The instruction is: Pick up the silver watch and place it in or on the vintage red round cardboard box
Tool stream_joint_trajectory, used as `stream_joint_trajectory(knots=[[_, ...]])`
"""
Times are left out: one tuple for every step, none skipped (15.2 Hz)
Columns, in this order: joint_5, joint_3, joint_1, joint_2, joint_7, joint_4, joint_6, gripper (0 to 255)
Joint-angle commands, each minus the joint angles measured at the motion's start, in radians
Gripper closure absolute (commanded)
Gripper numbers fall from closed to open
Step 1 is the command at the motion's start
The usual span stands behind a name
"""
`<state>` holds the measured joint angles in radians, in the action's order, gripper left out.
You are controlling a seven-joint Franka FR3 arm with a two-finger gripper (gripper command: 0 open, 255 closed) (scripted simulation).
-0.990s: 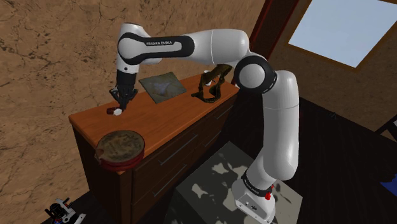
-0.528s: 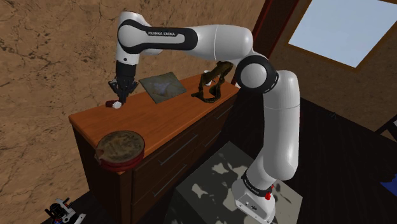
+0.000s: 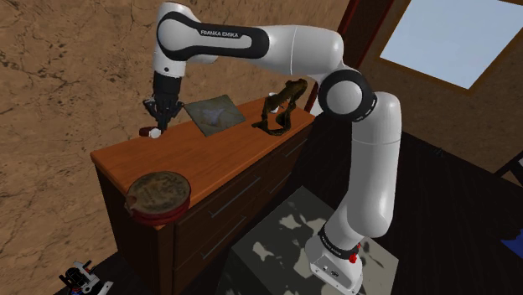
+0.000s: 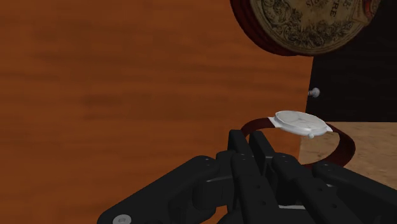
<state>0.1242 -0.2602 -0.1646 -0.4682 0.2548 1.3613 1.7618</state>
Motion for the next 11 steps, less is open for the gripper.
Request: stream_joint_trajectory(knots=[[0.013, -0.010, -0.006, 0.063, 0.015, 0.086, 0.028, 255], [0.021, -0.016, -0.009, 0.099, 0.023, 0.136, 0.045, 255], [0.029, -0.022, -0.013, 0.132, 0.031, 0.183, 0.061, 255], [0.037, -0.029, -0.017, 0.165, 0.040, 0.227, 0.076, 255], [0.046, -0.035, -0.022, 0.196, 0.048, 0.269, 0.090, 255], [0.054, -0.042, -0.027, 0.227, 0.057, 0.309, 0.103, 255], [0.063, -0.048, -0.033, 0.257, 0.066, 0.347, 0.114, 255], [0.072, -0.055, -0.038, 0.285, 0.076, 0.383, 0.125, 255], [0.081, -0.062, -0.044, 0.314, 0.086, 0.417, 0.135, 255], [0.090, -0.070, -0.051, 0.341, 0.096, 0.450, 0.144, 255], [0.106, -0.082, -0.062, 0.386, 0.113, 0.501, 0.158, 255]])
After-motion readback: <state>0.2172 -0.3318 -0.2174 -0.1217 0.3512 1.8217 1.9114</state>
